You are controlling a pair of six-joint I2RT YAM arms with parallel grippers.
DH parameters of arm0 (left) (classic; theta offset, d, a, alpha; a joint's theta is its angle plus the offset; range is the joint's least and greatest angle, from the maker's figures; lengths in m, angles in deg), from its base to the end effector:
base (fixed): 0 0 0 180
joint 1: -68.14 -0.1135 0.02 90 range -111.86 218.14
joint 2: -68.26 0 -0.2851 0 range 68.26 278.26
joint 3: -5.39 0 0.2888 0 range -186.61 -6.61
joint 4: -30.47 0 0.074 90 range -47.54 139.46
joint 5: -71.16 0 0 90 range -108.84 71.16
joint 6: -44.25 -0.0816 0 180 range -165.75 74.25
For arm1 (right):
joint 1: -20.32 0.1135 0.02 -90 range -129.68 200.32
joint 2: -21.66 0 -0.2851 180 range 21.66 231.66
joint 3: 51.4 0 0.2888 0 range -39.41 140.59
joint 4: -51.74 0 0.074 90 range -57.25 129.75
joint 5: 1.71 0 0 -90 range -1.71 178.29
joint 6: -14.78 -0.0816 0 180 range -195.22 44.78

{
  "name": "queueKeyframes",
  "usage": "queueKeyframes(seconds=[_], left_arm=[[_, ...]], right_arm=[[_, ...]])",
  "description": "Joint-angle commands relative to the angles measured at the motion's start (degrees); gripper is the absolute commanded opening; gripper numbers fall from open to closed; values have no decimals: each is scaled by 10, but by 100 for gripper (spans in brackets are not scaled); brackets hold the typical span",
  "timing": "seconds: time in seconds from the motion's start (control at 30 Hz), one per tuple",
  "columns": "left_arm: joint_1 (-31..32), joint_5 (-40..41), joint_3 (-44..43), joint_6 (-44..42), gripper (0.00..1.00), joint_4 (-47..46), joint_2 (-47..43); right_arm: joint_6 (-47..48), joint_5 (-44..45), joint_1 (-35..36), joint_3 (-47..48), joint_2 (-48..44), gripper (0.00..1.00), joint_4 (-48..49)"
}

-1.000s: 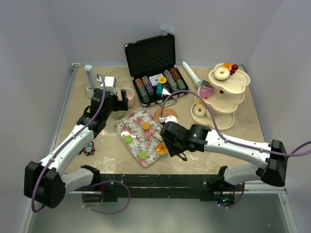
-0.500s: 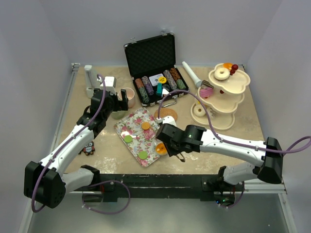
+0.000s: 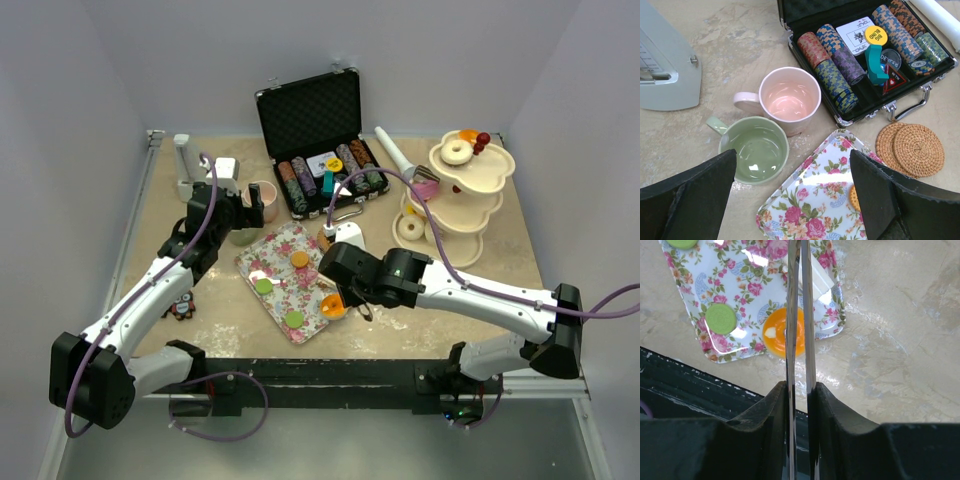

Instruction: Serve the afternoon tea

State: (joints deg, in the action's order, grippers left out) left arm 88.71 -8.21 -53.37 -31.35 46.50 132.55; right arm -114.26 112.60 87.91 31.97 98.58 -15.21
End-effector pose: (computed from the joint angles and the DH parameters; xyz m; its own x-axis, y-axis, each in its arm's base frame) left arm 0.3116 -0.1009 0.2859 -0.3792 -0.1188 -0.9177 0.0933 0.9818 -0.1656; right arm 0.1513 0.2789 0.2945 -0.7397 -0.2881 -0.6081 -0.3854 0.9222 0.0319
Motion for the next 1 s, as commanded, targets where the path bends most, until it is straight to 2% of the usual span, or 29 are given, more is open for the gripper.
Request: queueKeyframes(seconds=[0.0,0.07,0.23,0.4,0.97], left_arm=[[-2,-3,-24,6,100,-11,-7],[-2,-7,-25,7,100,-13,-6],[-2,-5,-25,7,100,-13,-7],[-2,-7,-24,7,100,-12,-7],[-2,-5,-24,7,100,-12,-6]], right_arm=[[-12,-15,2,-4,-17,17,-16],[-16,-31,0,-21,-33,25,-21],[-19,-79,1,-46,-62,38,-15],[-24,-74,1,-64,-70,49,-27],[-38,-42,1,-88,-71,52,-30]])
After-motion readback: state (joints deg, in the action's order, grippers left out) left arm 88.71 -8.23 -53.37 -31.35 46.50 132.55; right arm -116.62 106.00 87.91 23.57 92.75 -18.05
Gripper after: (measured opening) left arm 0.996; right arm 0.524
